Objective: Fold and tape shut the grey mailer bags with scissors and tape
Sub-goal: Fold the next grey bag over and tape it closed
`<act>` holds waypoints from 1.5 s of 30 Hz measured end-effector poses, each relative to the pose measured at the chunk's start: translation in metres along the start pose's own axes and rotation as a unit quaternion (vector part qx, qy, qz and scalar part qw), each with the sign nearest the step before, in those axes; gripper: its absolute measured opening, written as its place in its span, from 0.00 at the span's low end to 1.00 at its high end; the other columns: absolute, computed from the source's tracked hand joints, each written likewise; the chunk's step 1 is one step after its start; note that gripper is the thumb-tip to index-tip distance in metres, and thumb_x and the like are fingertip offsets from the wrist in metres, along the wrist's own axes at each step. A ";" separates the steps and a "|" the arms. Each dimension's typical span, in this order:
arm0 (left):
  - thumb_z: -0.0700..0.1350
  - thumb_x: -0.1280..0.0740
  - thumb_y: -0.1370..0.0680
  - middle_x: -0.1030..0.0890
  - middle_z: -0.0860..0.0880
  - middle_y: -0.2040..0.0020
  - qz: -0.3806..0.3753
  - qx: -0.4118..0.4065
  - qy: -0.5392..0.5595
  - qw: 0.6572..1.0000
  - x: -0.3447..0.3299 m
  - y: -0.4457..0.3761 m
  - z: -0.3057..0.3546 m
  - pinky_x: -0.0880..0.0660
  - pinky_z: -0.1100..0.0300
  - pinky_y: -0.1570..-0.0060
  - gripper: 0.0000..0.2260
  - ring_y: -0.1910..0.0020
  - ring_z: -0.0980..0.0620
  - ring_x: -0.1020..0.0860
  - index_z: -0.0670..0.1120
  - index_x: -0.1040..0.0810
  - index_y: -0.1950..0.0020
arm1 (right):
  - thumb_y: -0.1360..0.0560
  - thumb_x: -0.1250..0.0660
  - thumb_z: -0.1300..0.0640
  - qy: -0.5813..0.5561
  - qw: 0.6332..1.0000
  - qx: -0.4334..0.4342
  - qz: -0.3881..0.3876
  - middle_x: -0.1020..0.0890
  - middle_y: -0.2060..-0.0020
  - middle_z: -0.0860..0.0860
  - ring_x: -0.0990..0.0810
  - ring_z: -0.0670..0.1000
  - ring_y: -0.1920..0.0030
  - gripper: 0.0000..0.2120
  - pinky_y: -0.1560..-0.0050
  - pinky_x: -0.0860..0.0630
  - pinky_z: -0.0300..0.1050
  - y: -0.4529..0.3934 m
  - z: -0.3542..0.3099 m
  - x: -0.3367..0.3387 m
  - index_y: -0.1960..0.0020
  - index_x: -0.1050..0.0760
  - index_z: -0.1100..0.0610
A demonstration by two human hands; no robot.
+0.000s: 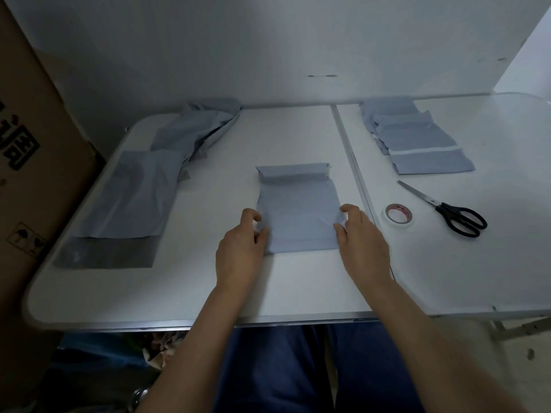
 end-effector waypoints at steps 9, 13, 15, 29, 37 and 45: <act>0.53 0.40 0.19 0.22 0.50 0.57 0.017 -0.010 -0.078 0.997 0.002 0.002 0.003 0.32 0.56 0.67 0.12 0.63 0.47 0.24 0.48 0.34 0.40 | 0.24 0.36 0.69 0.033 0.999 -0.014 0.021 0.28 0.45 0.58 0.26 0.53 0.61 0.22 0.67 0.33 0.45 -0.001 0.004 0.000 0.31 0.32 0.59; 0.51 0.41 0.19 0.23 0.48 0.52 0.015 -0.025 -0.100 0.995 0.000 0.004 0.006 0.27 0.53 0.65 0.12 0.61 0.45 0.24 0.47 0.33 0.40 | 0.30 0.35 0.73 0.037 0.998 0.023 0.044 0.29 0.37 0.57 0.27 0.58 0.41 0.26 0.44 0.28 0.52 0.006 -0.012 0.008 0.34 0.29 0.59; 0.51 0.41 0.19 0.23 0.47 0.50 0.014 -0.025 -0.103 0.994 0.000 0.004 0.006 0.27 0.53 0.64 0.12 0.61 0.44 0.23 0.47 0.34 0.39 | 0.26 0.37 0.69 0.016 0.994 0.105 0.023 0.28 0.35 0.55 0.29 0.57 0.35 0.20 0.35 0.31 0.54 0.015 -0.035 0.005 0.36 0.27 0.58; 0.47 0.38 0.19 0.23 0.42 0.54 0.048 -0.104 -0.175 0.978 -0.008 0.004 0.009 0.35 0.57 0.74 0.10 0.71 0.44 0.27 0.42 0.28 0.42 | 0.26 0.74 0.33 0.087 0.967 0.150 -0.184 0.45 0.22 0.51 0.53 0.58 0.22 0.43 0.23 0.57 0.54 0.069 -0.061 -0.022 0.22 0.45 0.53; 0.42 0.32 0.23 0.25 0.42 0.61 0.078 -0.124 -0.211 0.966 -0.011 0.003 0.008 0.49 0.64 0.76 0.07 0.78 0.49 0.39 0.39 0.25 0.49 | 0.35 0.82 0.30 0.109 0.969 0.076 -0.207 0.57 0.22 0.51 0.61 0.49 0.22 0.51 0.24 0.63 0.50 0.071 -0.022 0.000 0.21 0.58 0.55; 0.43 0.36 0.21 0.25 0.40 0.56 0.060 -0.109 -0.190 0.974 -0.010 0.002 0.007 0.41 0.61 0.76 0.09 0.76 0.43 0.30 0.39 0.27 0.44 | 0.30 0.73 0.32 0.131 0.974 -0.002 -0.185 0.60 0.22 0.57 0.63 0.53 0.23 0.46 0.24 0.64 0.50 0.075 -0.003 0.015 0.22 0.60 0.60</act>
Point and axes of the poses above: each hand's wrist, its own y-axis away from the middle knuckle, its own x-axis out of the back of the hand, z = x × y, the point moved 4 cm from there along -y, towards the middle knuckle
